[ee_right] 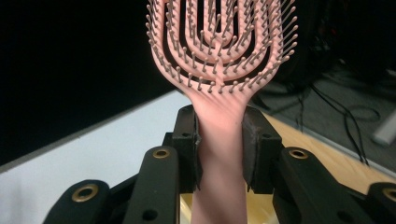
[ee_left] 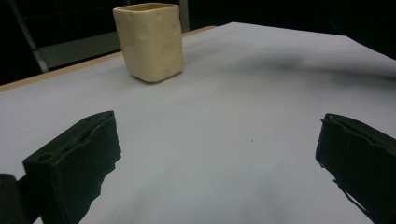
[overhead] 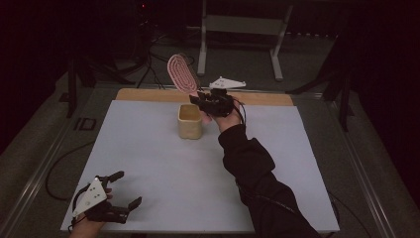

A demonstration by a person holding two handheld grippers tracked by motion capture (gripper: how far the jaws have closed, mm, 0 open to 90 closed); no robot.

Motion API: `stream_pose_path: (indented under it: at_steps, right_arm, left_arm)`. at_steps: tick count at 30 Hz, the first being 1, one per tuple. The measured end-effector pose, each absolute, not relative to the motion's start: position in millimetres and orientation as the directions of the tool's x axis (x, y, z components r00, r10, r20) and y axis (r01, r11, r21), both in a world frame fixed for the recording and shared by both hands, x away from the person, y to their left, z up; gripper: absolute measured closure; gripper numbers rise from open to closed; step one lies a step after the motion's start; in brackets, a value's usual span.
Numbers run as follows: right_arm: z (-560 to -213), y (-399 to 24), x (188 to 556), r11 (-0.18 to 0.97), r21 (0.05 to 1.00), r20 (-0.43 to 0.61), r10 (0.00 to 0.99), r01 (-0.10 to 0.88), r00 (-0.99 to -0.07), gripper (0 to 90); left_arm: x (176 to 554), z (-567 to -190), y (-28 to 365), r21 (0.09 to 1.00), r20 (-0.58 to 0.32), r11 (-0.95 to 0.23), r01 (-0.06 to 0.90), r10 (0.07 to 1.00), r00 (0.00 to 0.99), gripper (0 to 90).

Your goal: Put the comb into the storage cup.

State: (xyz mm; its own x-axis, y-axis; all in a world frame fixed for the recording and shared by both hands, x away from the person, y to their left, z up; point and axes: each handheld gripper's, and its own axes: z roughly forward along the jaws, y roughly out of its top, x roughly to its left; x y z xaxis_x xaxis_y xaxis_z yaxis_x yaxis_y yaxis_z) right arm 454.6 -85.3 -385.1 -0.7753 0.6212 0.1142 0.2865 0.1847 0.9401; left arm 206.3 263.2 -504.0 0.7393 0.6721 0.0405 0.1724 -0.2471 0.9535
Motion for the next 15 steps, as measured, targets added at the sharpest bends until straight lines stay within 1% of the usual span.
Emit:
stream_pose_path:
  at_steps: [4, 9, 15]
  right_arm:
    - [-382, -80, 459, 0.173, 0.958, 0.082, 0.604, 0.230, -0.793, 70.1]
    - [-378, -73, 466, 0.154, 0.964, 0.088, 0.591, 0.219, -0.802, 70.1]
    - [-378, -68, 476, 0.067, 0.985, 0.094, 0.552, 0.157, -0.828, 70.1]
  left_arm:
    - [206, -504, 263, 0.954, 0.038, -0.244, 0.172, 0.672, 0.740, 0.0]
    - [206, -504, 263, 0.955, 0.036, -0.243, 0.173, 0.671, 0.740, 0.0]
    - [207, -504, 264, 0.954, 0.037, -0.244, 0.172, 0.669, 0.743, 0.0]
